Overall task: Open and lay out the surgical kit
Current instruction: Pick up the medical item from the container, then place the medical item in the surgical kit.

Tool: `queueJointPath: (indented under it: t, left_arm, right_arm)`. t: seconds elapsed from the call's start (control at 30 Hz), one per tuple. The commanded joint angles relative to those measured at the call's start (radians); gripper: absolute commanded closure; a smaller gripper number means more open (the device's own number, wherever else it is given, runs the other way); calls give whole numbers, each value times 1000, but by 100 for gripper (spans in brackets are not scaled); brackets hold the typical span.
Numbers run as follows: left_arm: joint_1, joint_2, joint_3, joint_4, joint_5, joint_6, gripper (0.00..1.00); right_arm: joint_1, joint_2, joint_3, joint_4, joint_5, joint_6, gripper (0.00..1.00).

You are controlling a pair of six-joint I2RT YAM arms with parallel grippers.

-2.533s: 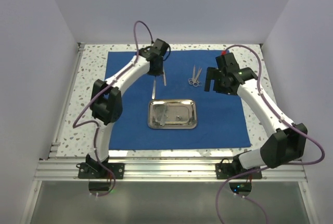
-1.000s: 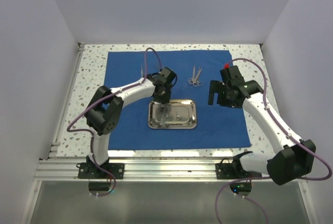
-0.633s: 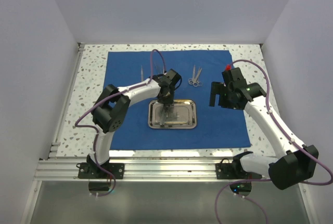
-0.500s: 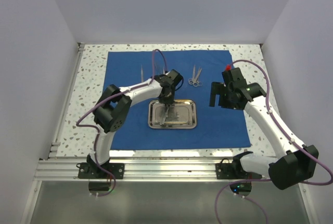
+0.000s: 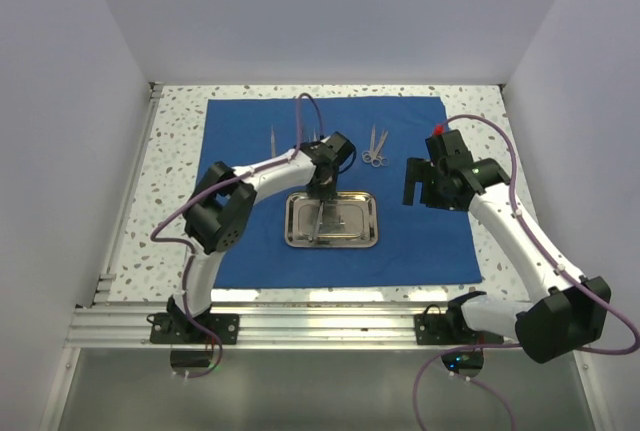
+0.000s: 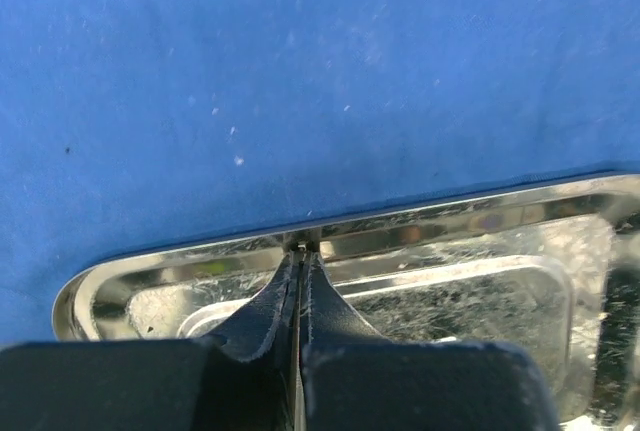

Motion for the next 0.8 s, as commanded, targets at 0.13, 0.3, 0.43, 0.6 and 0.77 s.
queueJointPath:
  t: [0.13,0.3,0.43,0.6,0.77]
  left_arm:
    - [19,10,233,-146,10,59,100]
    - [37,21,429,-258,42,66,100]
    - [53,19,486,-293,73,77,100]
    - [92,-4,481,-279,53,109,100]
    - [224,42,568,-269,79,149,100]
  right_arm:
    - [-1,13,18,-2,28,-5,3]
    - [-2,15,27,-2,39,-8,3]
    - [-1,12,34,-5,51,-12,4]
    - [-2,7,39,-11,62,-20,3]
    - [-1,-1,36,-19,68,-22,4]
